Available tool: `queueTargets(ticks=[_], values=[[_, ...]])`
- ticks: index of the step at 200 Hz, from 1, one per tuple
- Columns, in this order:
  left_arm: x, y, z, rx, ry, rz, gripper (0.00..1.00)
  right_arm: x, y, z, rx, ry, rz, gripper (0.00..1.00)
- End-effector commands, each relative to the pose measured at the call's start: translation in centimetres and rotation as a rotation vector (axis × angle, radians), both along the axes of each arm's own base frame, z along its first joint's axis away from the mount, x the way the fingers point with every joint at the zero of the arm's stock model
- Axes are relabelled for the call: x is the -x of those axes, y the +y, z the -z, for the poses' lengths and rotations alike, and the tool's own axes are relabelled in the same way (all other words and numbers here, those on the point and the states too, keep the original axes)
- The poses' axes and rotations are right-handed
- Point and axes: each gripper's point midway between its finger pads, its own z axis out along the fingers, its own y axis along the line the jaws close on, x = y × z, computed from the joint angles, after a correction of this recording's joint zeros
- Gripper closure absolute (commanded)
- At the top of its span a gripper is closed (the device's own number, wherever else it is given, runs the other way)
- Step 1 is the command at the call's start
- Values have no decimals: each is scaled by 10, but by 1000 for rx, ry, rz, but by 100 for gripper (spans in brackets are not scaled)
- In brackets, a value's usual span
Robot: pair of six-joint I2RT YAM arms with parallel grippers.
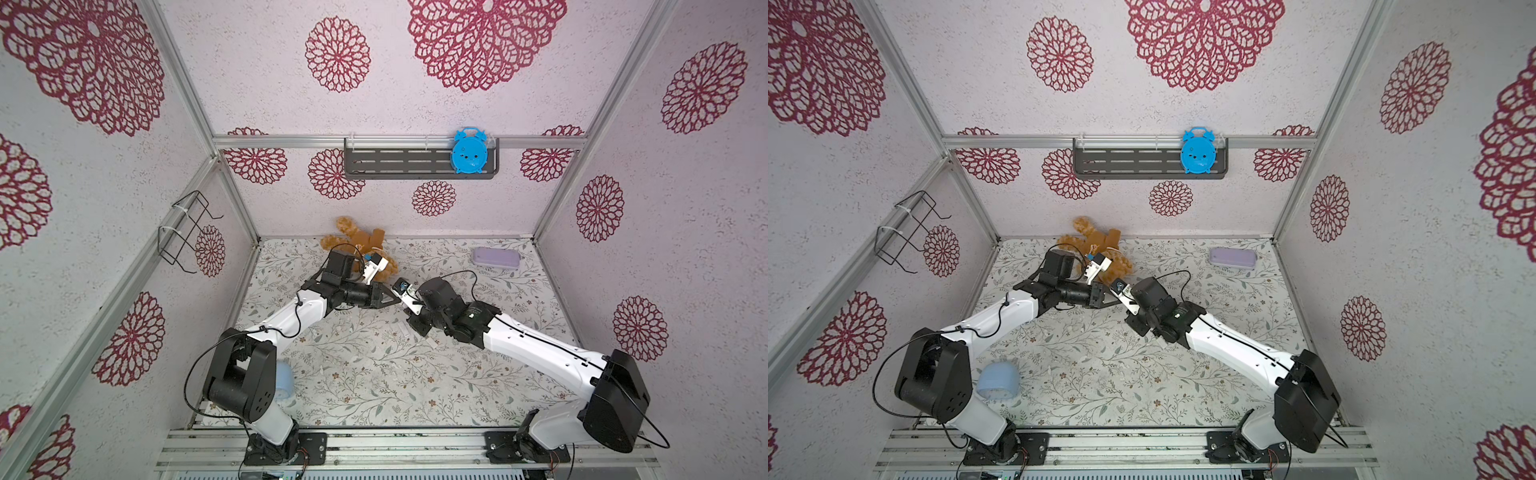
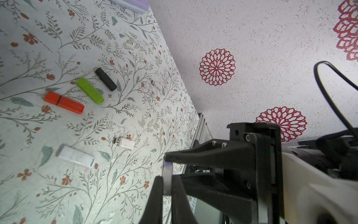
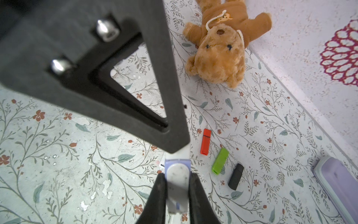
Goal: Close the usb drive cover
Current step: Close the cover of the USB drive, then place the USB drive at the center of the board.
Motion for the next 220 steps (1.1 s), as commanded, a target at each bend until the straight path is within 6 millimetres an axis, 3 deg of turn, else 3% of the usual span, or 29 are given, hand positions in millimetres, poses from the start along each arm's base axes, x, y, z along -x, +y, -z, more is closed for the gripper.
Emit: queueTargets(ticks=[1, 46, 84, 102, 119, 148, 163, 177, 202, 220], values=[[27, -15, 23, -25, 99, 89, 92, -19, 35, -100, -254, -231, -46, 81], [32, -16, 26, -34, 112, 109, 92, -25, 40, -112, -261, -265, -51, 82], [32, -15, 33, -69, 109, 100, 92, -29, 46, -140, -365, -289, -25, 82], [31, -17, 32, -67, 113, 99, 92, -26, 51, -139, -381, -271, -52, 81], [27, -17, 24, -55, 95, 75, 92, -28, 43, -118, -310, -252, -22, 82], [-3, -1, -12, -43, 23, -69, 82, -28, 0, -70, -181, -209, 93, 82], [-16, 8, -35, -17, -34, -132, 59, -23, -22, -45, -161, -155, 141, 82], [-26, 18, -51, -5, -81, -195, 49, -18, -40, -25, -149, -106, 182, 82], [-38, 38, -58, -48, -152, -306, 40, -12, -64, 4, -142, -37, 244, 82], [-41, 49, -57, -72, -182, -366, 39, -13, -82, 26, -162, 39, 304, 82]])
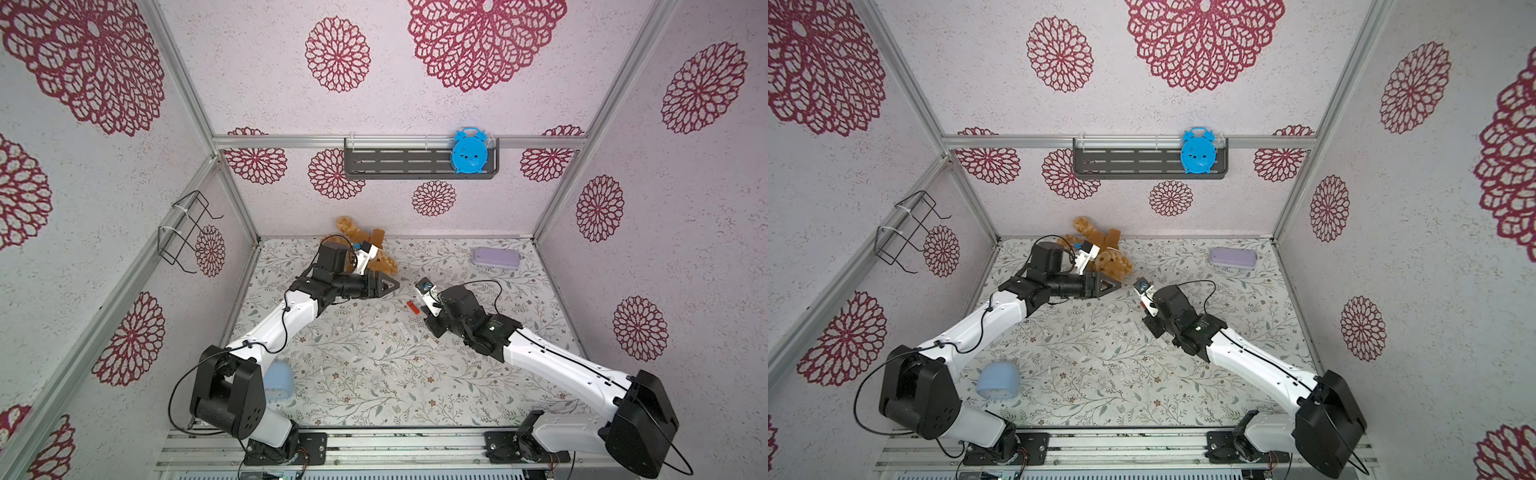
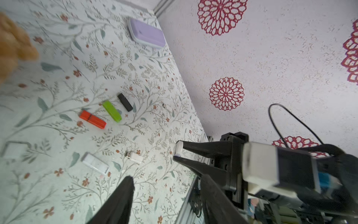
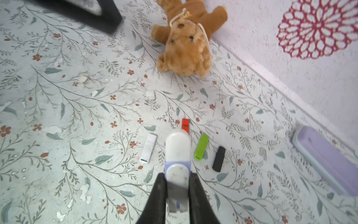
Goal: Close the usb drive cover
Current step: Place the USB drive at the center of the board.
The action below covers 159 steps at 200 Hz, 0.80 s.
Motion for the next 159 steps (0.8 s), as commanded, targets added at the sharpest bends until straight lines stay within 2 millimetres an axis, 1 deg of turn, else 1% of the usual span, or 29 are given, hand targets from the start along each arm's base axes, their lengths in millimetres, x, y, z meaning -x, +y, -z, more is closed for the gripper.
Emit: queueTargets(ticks=[1, 13, 33, 52, 63, 71, 72, 79, 95, 104, 125, 159], values=[[-14, 20, -9, -38, -81, -129, 39, -5, -20, 10, -88, 65, 101, 82], [-14, 28, -9, -60, -105, -169, 39, -8, -36, 30, -102, 144, 162, 82], [-13, 41, -16, -79, -162, -238, 38, -9, -55, 62, -83, 283, 246, 82], [-11, 56, -25, -111, -232, -306, 37, -5, -67, 92, -43, 403, 306, 82], [-9, 65, -27, -137, -269, -343, 35, -4, -70, 105, -27, 458, 324, 82], [-9, 72, -28, -155, -292, -376, 33, -5, -70, 111, -16, 489, 330, 82], [-8, 73, -30, -154, -300, -381, 33, -5, -69, 112, -14, 493, 332, 82], [-8, 79, -29, -170, -312, -407, 31, -7, -71, 118, 7, 511, 345, 82], [-5, 88, -35, -184, -352, -442, 28, -10, -70, 130, 51, 553, 351, 82], [-3, 93, -37, -193, -367, -462, 27, -12, -69, 134, 70, 569, 354, 82], [0, 105, -37, -226, -387, -507, 20, -18, -67, 140, 99, 586, 359, 82], [5, 119, -32, -259, -389, -555, 17, -22, -69, 151, 163, 623, 368, 79]])
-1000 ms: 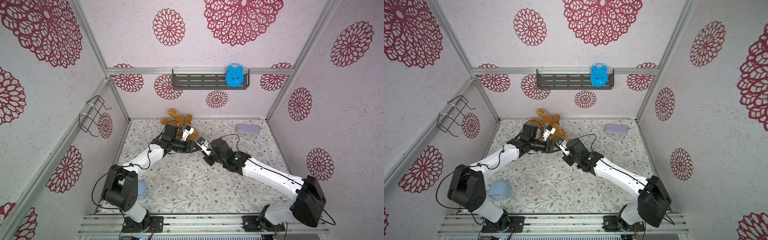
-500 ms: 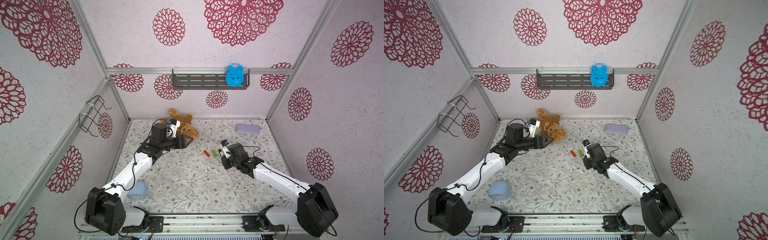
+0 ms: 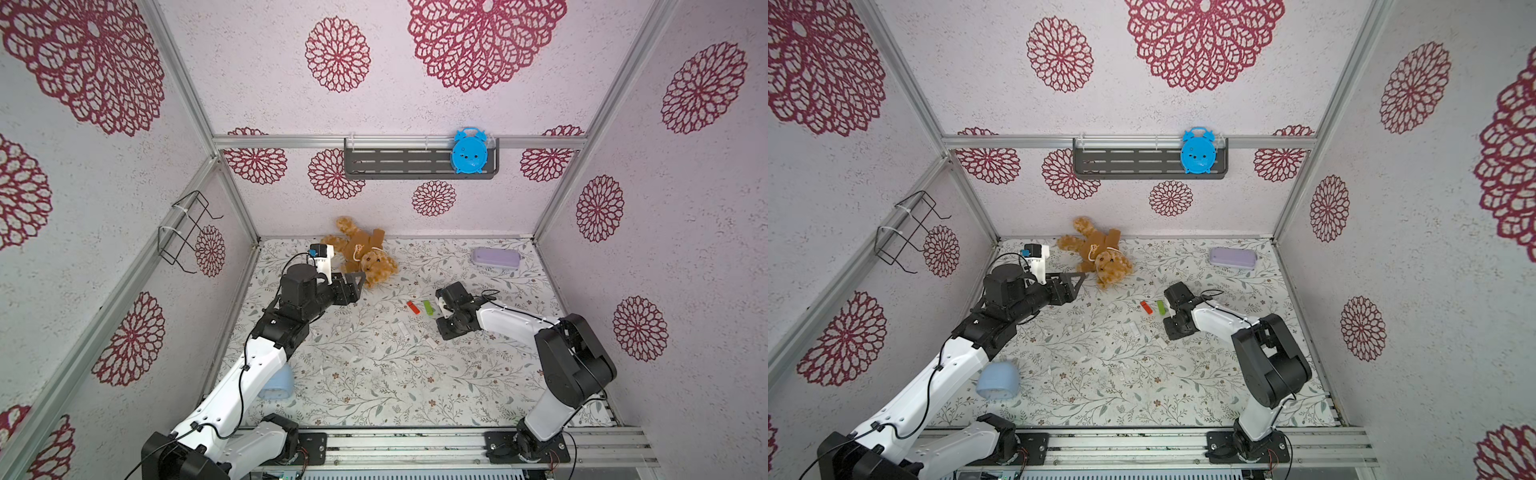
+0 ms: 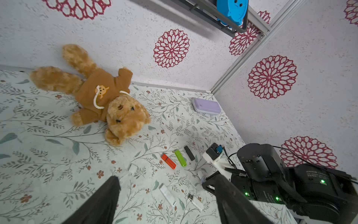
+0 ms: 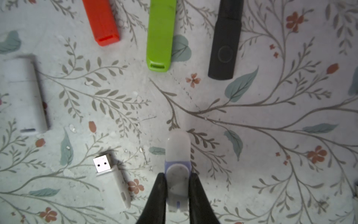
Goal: Close the usb drive cover
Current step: Place the USB drive at the center of the board.
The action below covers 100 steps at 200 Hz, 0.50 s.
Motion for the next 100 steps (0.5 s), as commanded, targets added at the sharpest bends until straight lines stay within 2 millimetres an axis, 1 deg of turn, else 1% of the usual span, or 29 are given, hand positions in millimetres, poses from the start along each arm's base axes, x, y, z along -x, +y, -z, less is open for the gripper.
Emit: queueTargets(ticks=[1, 24, 52, 65, 80, 100], values=[[-2, 18, 4, -44, -22, -74, 17, 0, -4, 2, 36, 41, 7, 79], [-1, 22, 9, -46, -11, -92, 17, 0, -2, 7, 47, 65, 2, 78], [-3, 27, 20, -47, 26, -117, 19, -1, 0, 6, 51, 73, -2, 75], [-2, 28, 26, -44, 45, -117, 20, -1, -1, 3, 53, 70, -5, 71], [-3, 31, 34, -44, 75, -138, 20, -3, 1, -4, 48, 58, -10, 70], [-2, 34, 44, -37, 106, -151, 21, -5, 2, -15, 38, 41, -17, 63]])
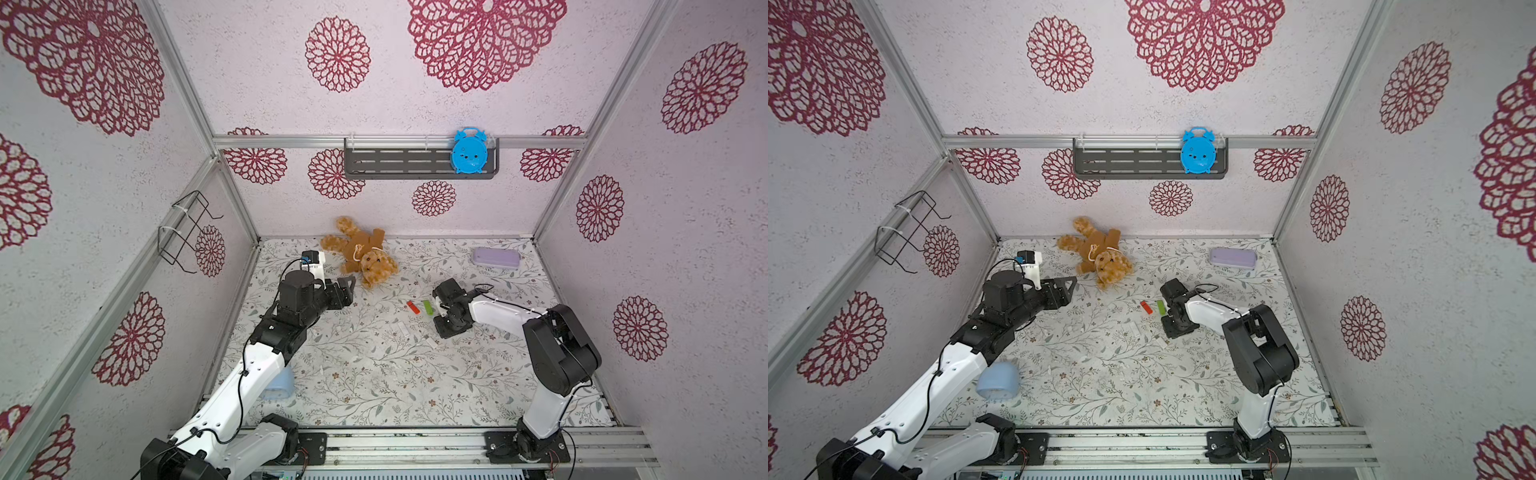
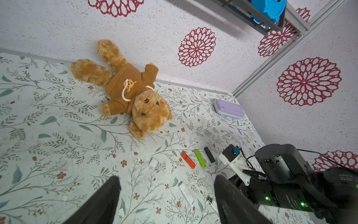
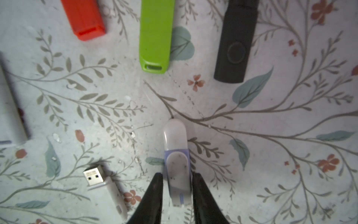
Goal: Close the usb drive cover
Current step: Place the USB drive at the center of the board, then move the cover to the center of the board.
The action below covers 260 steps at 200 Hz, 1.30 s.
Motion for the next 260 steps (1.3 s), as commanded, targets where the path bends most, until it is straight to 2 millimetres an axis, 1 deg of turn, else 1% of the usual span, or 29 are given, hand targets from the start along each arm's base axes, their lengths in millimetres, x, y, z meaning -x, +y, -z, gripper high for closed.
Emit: queueTargets(ticks=[1, 21, 41, 50, 58, 73, 84, 99, 120, 142, 178, 199, 260], values=[[-1, 9, 17, 2, 54, -39, 21, -4, 2, -23, -8, -32, -13, 62], [0, 16, 33, 2, 111, -74, 25, -8, 6, -39, -31, -60, -18, 58], [3, 27, 61, 15, 216, -129, 32, -14, 18, -64, -89, -129, -35, 55], [5, 31, 80, 21, 286, -146, 35, -16, 25, -78, -132, -165, -44, 54], [8, 36, 99, 24, 368, -171, 39, -19, 31, -89, -164, -196, -47, 53], [15, 40, 131, 15, 512, -187, 43, -23, 39, -106, -212, -240, -50, 52], [23, 44, 152, -14, 616, -212, 43, -25, 43, -113, -224, -262, -52, 52], [30, 47, 174, -56, 710, -224, 45, -27, 46, -121, -229, -282, -52, 51], [33, 50, 189, -115, 782, -226, 46, -28, 49, -127, -236, -298, -53, 50], [28, 50, 197, -142, 807, -220, 45, -28, 51, -129, -242, -306, -52, 49], [19, 44, 209, -184, 853, -193, 46, -27, 52, -124, -245, -295, -48, 48], [17, 39, 216, -219, 876, -177, 52, -26, 53, -121, -244, -282, -49, 48], [10, 30, 234, -286, 919, -164, 54, -24, 51, -117, -230, -275, -45, 46]])
